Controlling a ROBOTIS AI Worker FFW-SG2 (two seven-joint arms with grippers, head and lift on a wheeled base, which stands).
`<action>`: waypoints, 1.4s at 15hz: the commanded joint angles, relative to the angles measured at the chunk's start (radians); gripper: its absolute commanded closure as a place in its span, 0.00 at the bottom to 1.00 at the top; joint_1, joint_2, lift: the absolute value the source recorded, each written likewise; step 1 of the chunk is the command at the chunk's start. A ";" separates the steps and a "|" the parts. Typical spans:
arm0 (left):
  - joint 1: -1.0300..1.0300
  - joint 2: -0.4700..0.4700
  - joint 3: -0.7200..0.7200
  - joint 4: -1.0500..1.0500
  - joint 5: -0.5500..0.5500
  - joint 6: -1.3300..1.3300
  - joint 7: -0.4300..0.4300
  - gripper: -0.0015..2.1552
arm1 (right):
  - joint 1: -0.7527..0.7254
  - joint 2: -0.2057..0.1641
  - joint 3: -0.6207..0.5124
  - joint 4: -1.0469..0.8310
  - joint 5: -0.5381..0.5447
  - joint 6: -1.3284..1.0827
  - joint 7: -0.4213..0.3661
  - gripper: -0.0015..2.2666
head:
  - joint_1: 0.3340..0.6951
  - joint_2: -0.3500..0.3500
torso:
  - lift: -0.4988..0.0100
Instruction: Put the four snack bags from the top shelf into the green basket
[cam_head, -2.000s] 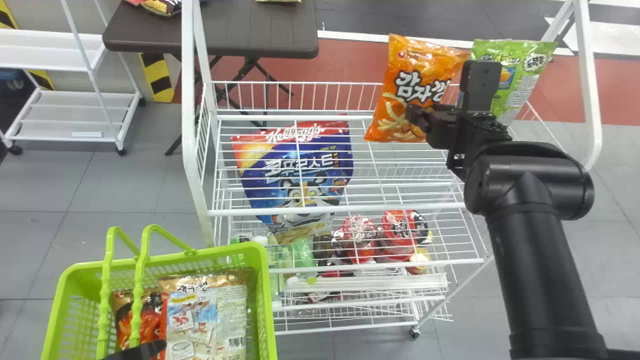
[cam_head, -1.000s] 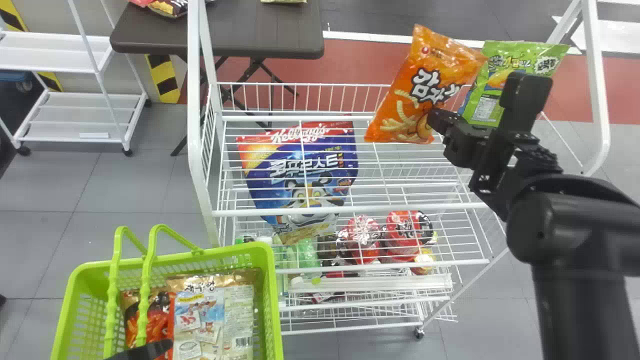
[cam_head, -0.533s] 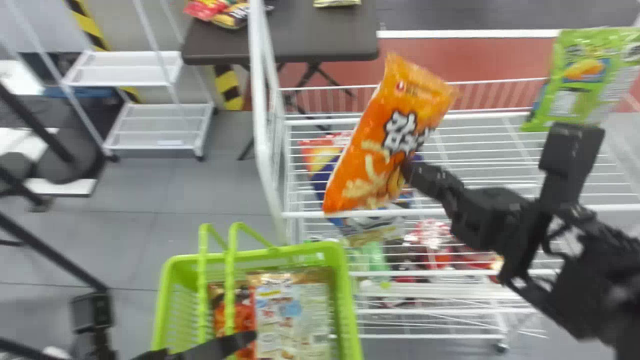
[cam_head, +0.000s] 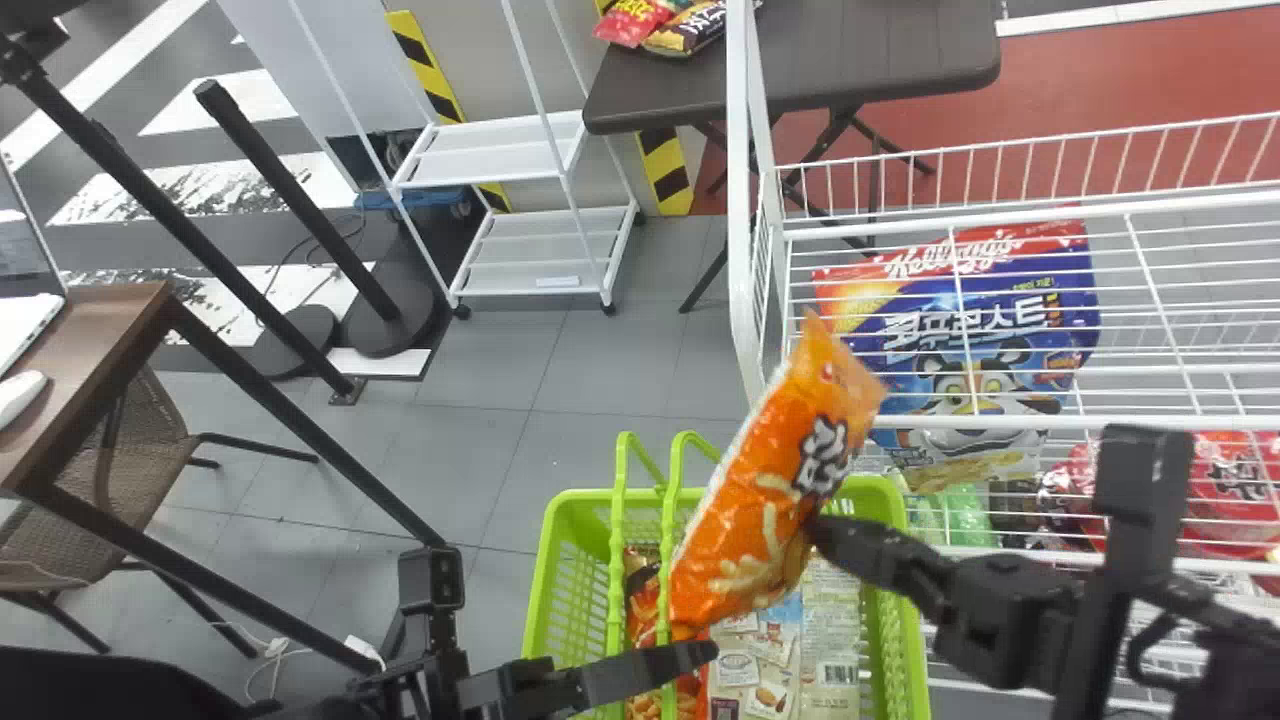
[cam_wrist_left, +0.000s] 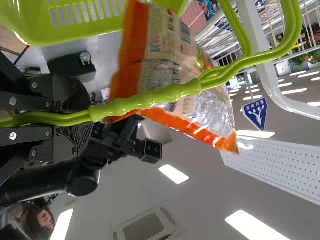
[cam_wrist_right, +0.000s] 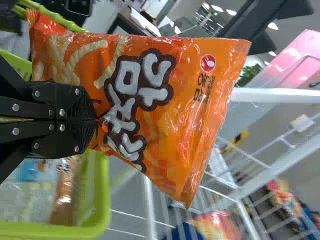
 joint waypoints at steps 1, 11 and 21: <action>0.000 0.000 0.002 0.001 0.000 0.000 -0.010 1.00 | -0.049 0.000 0.028 0.118 -0.032 0.007 0.013 0.99 | 1.00 1.00 | 0.98; 0.000 -0.002 0.005 0.009 0.002 -0.003 -0.010 1.00 | -0.163 -0.010 0.132 0.164 0.018 0.385 0.013 0.99 | 1.00 1.00 | 0.98; -0.001 0.000 0.005 0.009 0.003 0.000 -0.010 1.00 | -0.035 -0.017 -0.180 -0.155 -0.038 0.323 0.028 0.02 | 1.00 1.00 | 0.98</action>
